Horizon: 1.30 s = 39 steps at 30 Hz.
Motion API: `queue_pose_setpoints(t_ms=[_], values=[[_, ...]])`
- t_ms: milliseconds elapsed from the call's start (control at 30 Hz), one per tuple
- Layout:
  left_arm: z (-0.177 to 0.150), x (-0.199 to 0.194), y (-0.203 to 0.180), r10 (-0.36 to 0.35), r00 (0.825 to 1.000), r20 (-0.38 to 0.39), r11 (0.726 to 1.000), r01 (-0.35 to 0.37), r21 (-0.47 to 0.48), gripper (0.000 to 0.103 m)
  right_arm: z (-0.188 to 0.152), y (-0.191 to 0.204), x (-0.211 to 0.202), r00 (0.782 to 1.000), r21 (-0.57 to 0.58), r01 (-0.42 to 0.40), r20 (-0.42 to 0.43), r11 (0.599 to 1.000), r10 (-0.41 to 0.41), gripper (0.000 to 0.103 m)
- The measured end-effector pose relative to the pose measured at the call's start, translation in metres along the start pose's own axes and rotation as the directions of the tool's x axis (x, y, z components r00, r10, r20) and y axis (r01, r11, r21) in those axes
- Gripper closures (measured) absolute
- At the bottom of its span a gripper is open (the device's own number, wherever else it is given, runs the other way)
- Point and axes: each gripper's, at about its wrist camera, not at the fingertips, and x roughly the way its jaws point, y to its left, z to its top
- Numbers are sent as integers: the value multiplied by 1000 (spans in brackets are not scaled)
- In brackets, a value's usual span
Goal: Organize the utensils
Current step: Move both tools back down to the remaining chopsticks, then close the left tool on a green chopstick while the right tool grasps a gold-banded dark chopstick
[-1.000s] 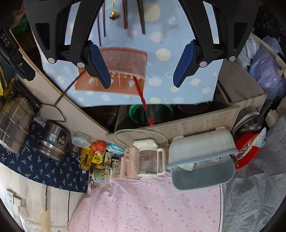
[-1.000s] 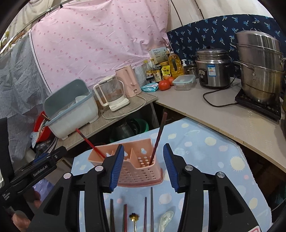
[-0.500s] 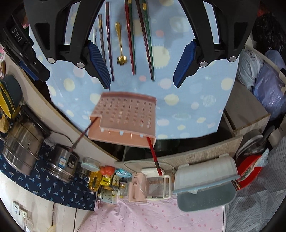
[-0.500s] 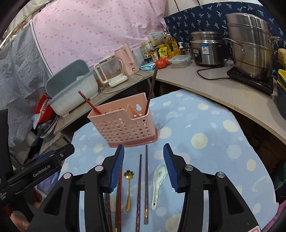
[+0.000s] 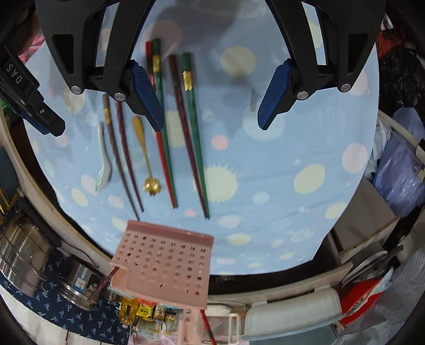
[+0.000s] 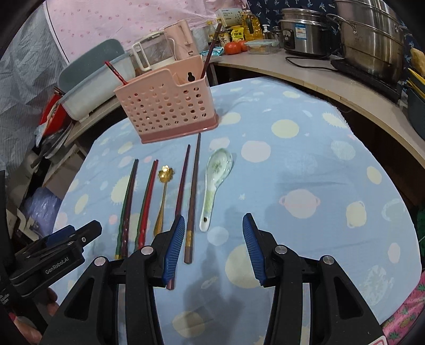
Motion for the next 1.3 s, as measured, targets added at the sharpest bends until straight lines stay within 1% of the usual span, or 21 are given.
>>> queue_pose_setpoints(t_ms=[167, 300, 533, 633, 700, 800, 867, 933, 1033, 1100, 1133, 1167, 1200, 1300], values=[[-24, 6, 9, 15, 1000, -17, 1000, -16, -2, 34, -21, -1, 8, 999, -12, 7, -41, 1000, -7, 58], [-37, 9, 12, 8, 999, -38, 1000, -9, -5, 34, -32, 1, 10, 998, -21, 8, -58, 1000, -9, 58], [-42, 13, 4, 17, 999, -40, 1000, -16, 23, 35, -38, 5, 11, 998, -33, 4, -64, 999, -6, 58], [-43, 17, 0, 11, 999, -52, 1000, -10, 28, 38, -39, 5, 13, 998, -33, 4, -70, 999, -7, 58], [-43, 19, -3, 25, 998, -50, 999, -22, 44, 39, -39, 5, 14, 997, -34, 6, -71, 999, -8, 58], [-44, 21, -5, 54, 998, -43, 996, -51, 72, 45, -39, 6, 15, 997, -36, 7, -73, 999, -10, 58], [-44, 20, -4, 55, 998, -42, 996, -52, 74, 48, -38, 7, 18, 997, -41, 7, -76, 999, -10, 58], [-44, 20, -1, 60, 997, -39, 996, -57, 73, 55, -38, 8, 21, 996, -45, 2, -84, 999, -5, 58], [-42, 20, 1, 64, 997, -39, 996, -61, 69, 63, -37, 14, 26, 996, -62, -7, -89, 998, 1, 62], [-42, 20, 2, 69, 997, -39, 995, -66, 71, 67, -37, 18, 31, 996, -77, -10, -91, 997, 2, 71], [-41, 20, 2, 69, 997, -41, 995, -66, 71, 68, -36, 20, 34, 995, -85, -11, -95, 996, 3, 73], [-41, 20, 2, 69, 997, -43, 995, -65, 71, 68, -36, 22, 37, 995, -92, -12, -98, 996, 2, 78], [-41, 21, 2, 68, 997, -45, 995, -65, 71, 69, -35, 24, 40, 995, -96, -13, -101, 995, 3, 81], [-40, 21, 1, 70, 996, -49, 995, -66, 75, 69, -34, 27, 44, 996, -108, -5, -93, 994, -5, 82]])
